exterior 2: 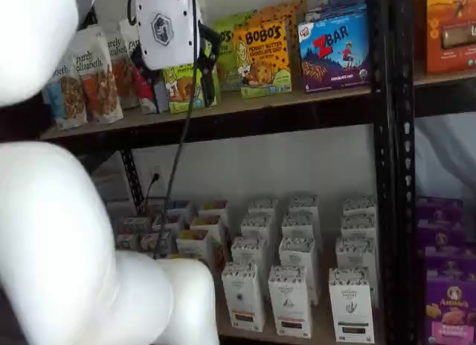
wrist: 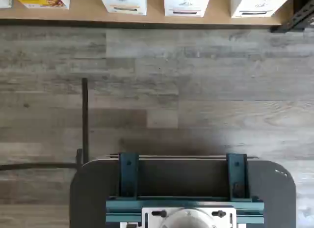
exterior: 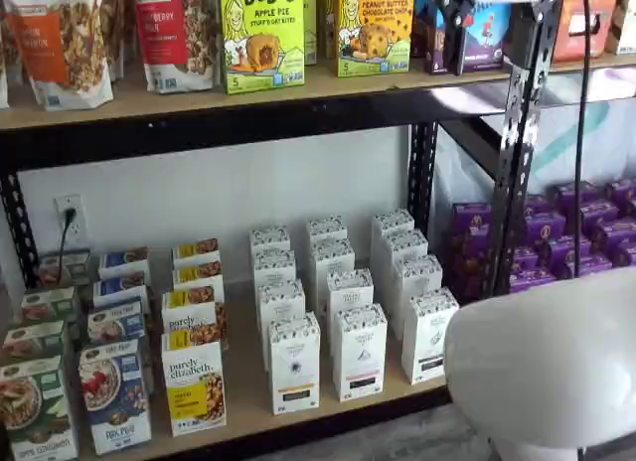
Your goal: Pick up the white box with a yellow strip in the middle, on the bottom shelf, the fourth box from the left
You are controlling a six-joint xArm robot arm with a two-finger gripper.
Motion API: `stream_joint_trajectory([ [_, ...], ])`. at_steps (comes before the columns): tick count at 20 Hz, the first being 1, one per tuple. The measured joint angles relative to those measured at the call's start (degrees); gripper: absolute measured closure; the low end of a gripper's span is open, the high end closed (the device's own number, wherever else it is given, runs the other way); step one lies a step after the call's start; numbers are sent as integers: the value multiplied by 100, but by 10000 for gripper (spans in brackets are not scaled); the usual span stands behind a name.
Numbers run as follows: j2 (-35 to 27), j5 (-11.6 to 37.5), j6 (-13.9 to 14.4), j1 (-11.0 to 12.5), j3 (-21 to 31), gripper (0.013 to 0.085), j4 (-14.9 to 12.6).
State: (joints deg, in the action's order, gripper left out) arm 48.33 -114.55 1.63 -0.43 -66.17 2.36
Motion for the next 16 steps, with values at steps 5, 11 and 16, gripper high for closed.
stream_joint_trajectory([
  [5, 91, 120, -322, 586, 103, 130, 661],
  [11, 158, 435, -107, 221, 330, 130, 383],
  [16, 187, 964, 146, -129, 742, 130, 165],
])
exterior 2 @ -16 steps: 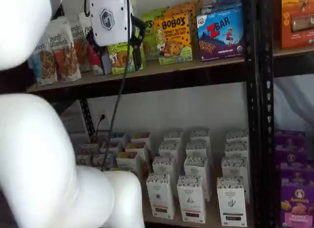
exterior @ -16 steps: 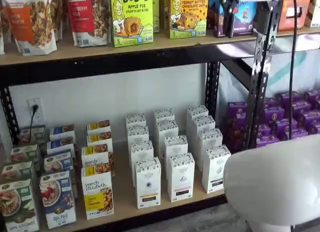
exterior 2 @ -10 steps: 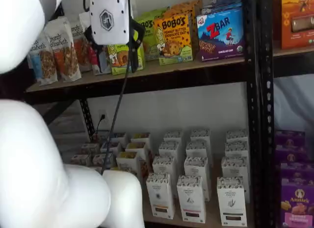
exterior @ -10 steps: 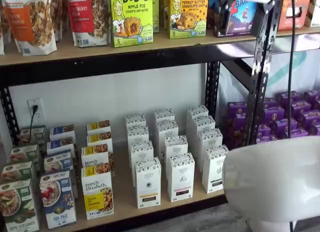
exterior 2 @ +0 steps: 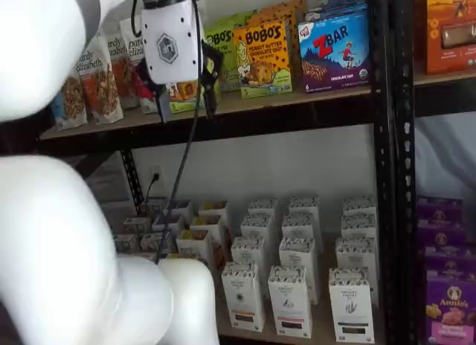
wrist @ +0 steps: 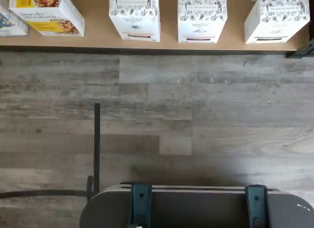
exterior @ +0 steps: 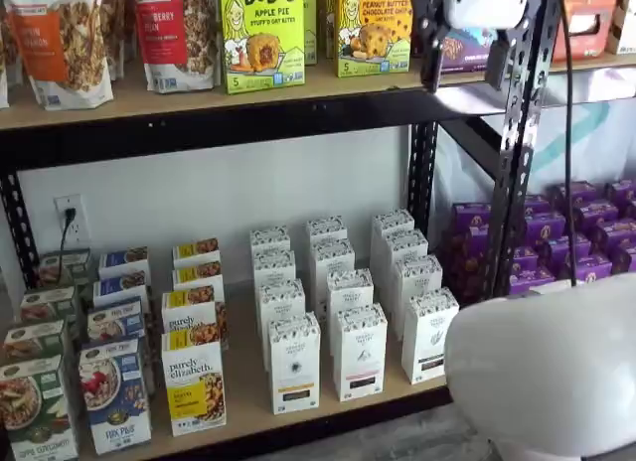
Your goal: Pick up the white box with a yellow strip in the middle, on the bottom shelf, the fourth box from the left
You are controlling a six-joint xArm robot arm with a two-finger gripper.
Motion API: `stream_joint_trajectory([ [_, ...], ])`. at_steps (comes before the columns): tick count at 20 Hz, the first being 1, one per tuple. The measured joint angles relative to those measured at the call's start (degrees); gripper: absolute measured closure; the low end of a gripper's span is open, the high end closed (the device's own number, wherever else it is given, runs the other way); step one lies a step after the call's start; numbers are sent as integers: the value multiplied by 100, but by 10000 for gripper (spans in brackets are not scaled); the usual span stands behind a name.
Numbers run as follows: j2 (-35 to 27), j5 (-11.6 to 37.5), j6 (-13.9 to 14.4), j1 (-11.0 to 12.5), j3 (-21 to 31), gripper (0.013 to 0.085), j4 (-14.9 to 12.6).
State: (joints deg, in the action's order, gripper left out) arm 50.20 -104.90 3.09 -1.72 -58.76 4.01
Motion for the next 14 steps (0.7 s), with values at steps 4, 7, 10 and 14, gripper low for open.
stream_joint_trajectory([
  [4, -28, 464, 199, -259, 374, 130, -190],
  [7, 0, 959, 384, -478, 728, 130, -406],
  [10, -73, 1296, 442, -523, 1012, 130, -333],
  [14, -126, 1844, 748, -829, 1420, 130, -488],
])
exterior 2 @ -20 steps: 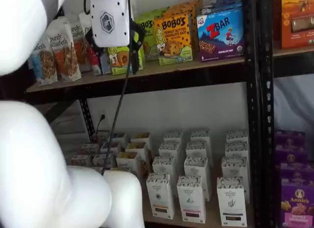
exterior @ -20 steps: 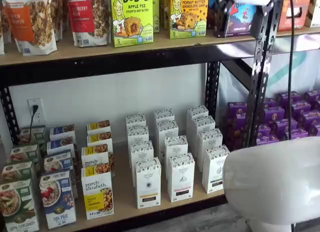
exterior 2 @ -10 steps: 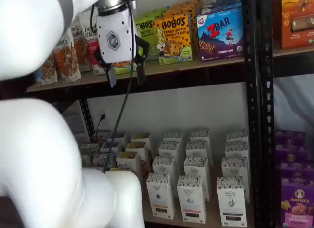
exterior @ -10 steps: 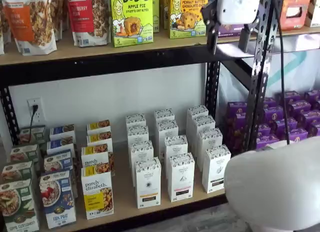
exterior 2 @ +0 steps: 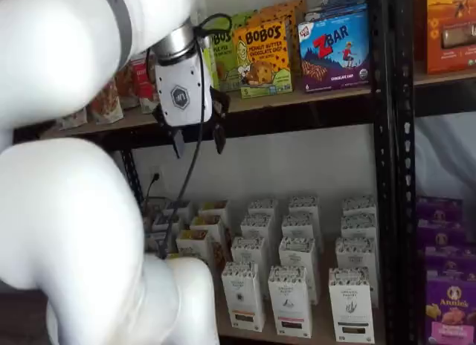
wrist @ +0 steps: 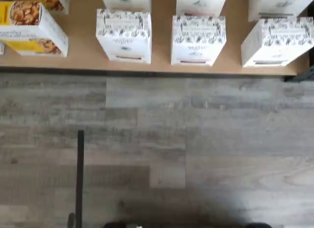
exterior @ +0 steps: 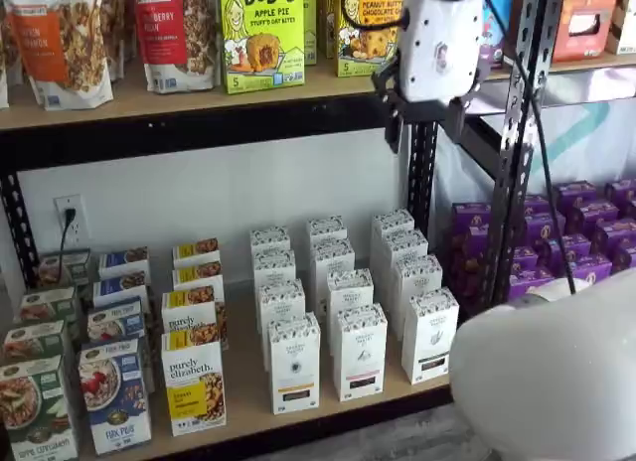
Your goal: Pick up the white box with a yellow strip in the middle, on the bottom shelf, the fourth box from the left
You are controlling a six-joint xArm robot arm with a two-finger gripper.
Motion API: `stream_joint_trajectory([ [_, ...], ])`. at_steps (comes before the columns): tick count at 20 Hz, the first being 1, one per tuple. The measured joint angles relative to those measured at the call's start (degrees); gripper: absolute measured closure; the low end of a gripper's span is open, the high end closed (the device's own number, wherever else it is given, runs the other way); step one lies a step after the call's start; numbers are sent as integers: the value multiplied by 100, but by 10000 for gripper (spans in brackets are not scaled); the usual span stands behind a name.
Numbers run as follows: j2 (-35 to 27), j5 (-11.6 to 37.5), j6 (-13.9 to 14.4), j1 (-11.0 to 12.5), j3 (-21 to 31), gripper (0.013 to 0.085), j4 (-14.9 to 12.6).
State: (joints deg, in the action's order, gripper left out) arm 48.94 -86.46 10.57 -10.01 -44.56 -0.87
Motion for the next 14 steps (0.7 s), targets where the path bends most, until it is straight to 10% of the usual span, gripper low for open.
stream_joint_trajectory([
  [4, -247, 350, 513, -454, 278, 130, -384],
  [14, -1019, 1583, 869, -773, 914, 130, -166],
])
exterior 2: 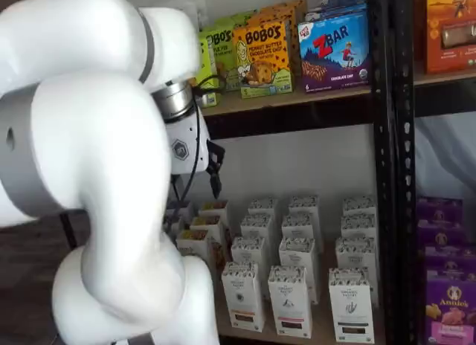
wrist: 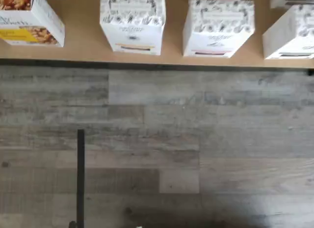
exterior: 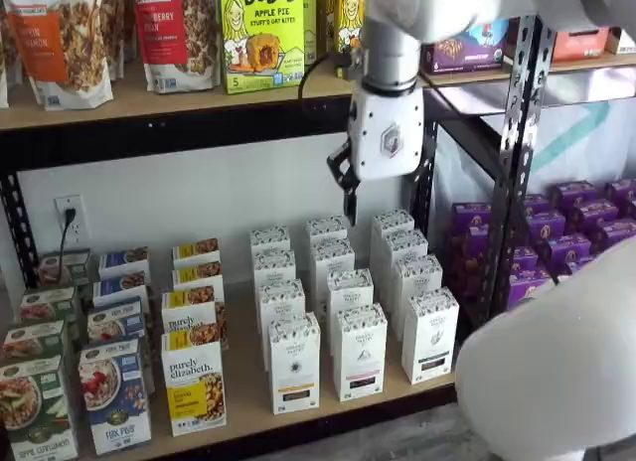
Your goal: Pick up the white box with a yellow strip in the middle, on the bottom shelf, the fourth box from the left
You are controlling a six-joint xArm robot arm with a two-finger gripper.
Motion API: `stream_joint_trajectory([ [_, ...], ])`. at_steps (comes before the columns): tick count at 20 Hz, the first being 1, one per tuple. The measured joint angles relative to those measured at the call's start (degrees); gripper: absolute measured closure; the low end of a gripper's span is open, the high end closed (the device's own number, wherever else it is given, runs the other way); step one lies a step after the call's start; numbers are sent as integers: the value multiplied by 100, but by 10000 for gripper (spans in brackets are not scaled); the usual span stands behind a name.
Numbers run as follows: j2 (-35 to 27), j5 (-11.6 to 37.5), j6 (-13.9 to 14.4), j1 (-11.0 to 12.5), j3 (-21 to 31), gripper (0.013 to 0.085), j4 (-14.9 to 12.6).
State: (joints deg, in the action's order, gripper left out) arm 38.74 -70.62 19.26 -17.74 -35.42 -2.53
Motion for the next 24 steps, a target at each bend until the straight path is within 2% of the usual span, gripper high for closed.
stream_joint_trajectory([
  [4, -481, 323, 217, -140, 24, 130, -158],
  [9, -985, 1069, 163, -113, 161, 130, -6],
  [11, -1310, 1309, 437, -190, 121, 130, -346],
  [13, -1539, 1537, 555, -204, 97, 130, -491],
  [15, -1744, 1778, 559, -182, 84, 130, -496],
  [17, -1975, 2037, 462, -136, 58, 130, -381],
  [24, -2639, 2533, 456, -101, -112, 130, -374],
])
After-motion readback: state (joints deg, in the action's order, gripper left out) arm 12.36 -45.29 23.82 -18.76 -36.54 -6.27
